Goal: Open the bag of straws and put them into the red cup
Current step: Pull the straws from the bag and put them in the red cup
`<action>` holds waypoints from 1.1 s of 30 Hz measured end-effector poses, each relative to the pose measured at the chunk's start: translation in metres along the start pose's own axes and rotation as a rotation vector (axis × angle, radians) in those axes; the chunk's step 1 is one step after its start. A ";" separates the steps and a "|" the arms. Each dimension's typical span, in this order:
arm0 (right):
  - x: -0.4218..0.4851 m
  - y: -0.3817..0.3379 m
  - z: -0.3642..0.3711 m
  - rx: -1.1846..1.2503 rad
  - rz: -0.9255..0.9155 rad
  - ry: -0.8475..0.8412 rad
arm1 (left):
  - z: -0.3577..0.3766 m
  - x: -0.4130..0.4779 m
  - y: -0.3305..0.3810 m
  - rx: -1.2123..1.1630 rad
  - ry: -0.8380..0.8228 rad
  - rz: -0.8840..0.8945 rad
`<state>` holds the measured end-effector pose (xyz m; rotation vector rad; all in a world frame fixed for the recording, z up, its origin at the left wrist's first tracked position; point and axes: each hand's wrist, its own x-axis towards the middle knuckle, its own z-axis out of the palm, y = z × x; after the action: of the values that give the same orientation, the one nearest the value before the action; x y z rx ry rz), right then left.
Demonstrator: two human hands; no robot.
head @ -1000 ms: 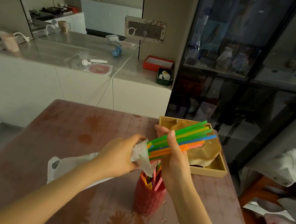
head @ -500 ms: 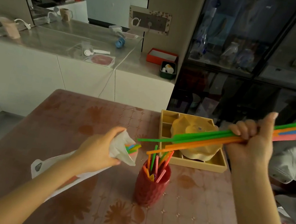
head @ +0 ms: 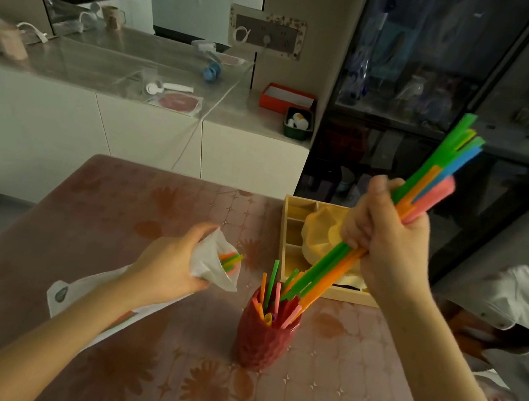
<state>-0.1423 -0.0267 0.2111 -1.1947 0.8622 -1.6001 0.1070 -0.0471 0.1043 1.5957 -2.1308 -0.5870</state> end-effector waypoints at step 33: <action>-0.030 0.071 -0.011 -0.393 0.195 -0.005 | -0.006 0.011 0.017 -0.030 -0.002 0.011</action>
<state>-0.1309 -0.0213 0.1341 -1.3344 1.2904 -1.3054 0.0942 -0.0539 0.1190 1.5675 -2.1209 -0.6145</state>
